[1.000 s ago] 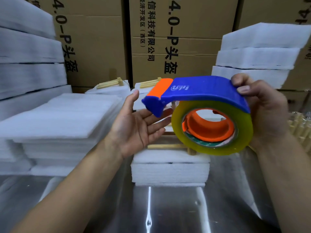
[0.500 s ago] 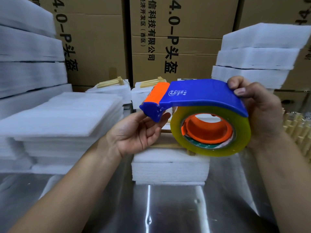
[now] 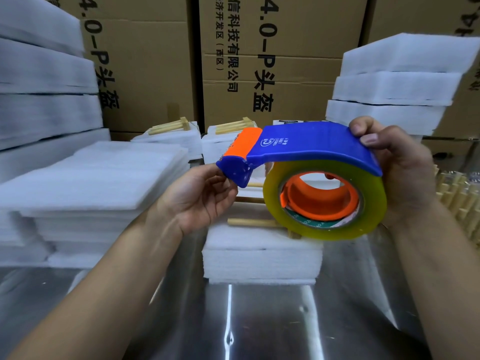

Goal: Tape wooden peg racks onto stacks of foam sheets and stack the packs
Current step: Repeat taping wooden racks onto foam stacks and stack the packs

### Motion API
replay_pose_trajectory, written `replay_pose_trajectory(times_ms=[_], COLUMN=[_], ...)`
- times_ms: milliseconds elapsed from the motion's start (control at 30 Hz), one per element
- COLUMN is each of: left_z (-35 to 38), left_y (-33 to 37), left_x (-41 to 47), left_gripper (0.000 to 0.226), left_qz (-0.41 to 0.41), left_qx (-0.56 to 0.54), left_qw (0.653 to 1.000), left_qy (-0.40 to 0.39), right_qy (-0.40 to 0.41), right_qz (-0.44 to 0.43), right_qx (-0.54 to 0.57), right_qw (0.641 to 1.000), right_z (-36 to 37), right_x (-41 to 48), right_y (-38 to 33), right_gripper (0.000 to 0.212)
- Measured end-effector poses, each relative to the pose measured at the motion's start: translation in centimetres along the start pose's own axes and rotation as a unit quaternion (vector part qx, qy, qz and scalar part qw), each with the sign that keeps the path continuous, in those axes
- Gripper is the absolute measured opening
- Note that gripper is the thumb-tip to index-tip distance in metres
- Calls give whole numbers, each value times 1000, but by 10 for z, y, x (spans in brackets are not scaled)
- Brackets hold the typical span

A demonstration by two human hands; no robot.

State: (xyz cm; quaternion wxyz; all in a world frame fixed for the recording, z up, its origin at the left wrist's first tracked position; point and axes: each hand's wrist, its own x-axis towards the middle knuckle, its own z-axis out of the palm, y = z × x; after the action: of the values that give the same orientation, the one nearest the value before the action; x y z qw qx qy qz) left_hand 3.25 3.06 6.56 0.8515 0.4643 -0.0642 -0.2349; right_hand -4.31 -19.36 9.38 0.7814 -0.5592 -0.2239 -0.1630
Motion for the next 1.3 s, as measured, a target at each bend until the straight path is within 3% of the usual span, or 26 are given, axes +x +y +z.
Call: replay_pose_trajectory(times_ms=[167,533,800,967,1100,1300], left_z=[-1,2,4,6,7,7], left_y=[1,2,1,2,0,4], left_x=[2,2,1,-1,1,4], left_gripper=[7,14,15,36,21,19], left_qz=[1,39,43,48,69,169], left_qx=[-6,-19,-25,-8,0,132], left_qw=[1000,999,998,998,996,970], left_qy=[9,12,35,36,64,115], right_qy=[-7,-5,-39,-77,-52,-39], right_qz=[1,-3,5,21,-3,-94], right_qx=[2,-50,-170,-269,-300,-400], right_qw=[1000,999,985,960,953,911], right_z=[0,0,-13,-24,-22,-19], right_x=[0,1,-1,-2,-3,-8], right_y=[1,0,-11,-12,-11,-17], right_gripper=[23,8,17,56,74,71])
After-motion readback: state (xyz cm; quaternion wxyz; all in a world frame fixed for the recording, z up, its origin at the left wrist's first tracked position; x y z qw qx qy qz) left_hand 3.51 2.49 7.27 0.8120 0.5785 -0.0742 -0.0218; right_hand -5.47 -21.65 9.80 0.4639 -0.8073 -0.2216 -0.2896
